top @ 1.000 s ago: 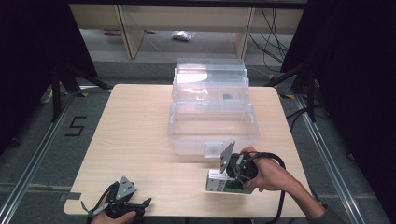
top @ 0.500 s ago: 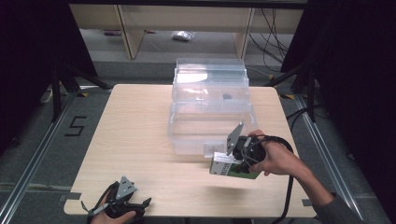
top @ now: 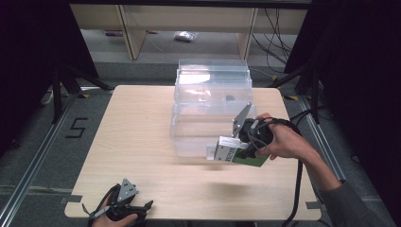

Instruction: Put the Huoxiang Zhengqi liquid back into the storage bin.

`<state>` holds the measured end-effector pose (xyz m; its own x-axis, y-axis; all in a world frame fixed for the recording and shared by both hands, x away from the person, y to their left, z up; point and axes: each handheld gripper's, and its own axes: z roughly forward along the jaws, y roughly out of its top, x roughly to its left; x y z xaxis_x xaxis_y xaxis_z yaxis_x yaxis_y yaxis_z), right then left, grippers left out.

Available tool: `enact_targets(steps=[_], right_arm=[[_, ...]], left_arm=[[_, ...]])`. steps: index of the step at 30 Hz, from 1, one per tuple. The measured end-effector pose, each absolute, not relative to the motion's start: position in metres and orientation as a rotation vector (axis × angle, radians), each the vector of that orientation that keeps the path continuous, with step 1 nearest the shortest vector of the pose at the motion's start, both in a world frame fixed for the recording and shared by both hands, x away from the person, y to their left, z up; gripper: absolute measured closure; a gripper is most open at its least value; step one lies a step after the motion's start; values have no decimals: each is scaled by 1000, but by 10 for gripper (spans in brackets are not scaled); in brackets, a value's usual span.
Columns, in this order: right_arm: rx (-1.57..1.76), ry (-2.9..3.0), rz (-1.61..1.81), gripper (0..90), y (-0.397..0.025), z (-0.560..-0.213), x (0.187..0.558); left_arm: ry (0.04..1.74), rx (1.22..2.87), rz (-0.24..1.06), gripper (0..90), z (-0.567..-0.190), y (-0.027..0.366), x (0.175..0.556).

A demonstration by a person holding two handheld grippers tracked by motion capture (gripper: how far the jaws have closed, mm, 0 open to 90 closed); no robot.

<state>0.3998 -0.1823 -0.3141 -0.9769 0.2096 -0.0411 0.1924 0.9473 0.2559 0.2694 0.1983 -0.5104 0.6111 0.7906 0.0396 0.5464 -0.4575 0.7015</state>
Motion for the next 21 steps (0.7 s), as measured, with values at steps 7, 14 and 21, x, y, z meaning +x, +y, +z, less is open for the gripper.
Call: enact_targets(steps=[7,14,21], right_arm=[[297,3023,390,650,-182,-305,411],[260,3011,388,650,-183,-293,427],[285,2996,415,649,-184,-287,444]], left_arm=[[1045,2172,493,156,-511,198,269],[1048,2186,478,156,-510,198,269],[1036,2197,477,156,-510,200,270]])
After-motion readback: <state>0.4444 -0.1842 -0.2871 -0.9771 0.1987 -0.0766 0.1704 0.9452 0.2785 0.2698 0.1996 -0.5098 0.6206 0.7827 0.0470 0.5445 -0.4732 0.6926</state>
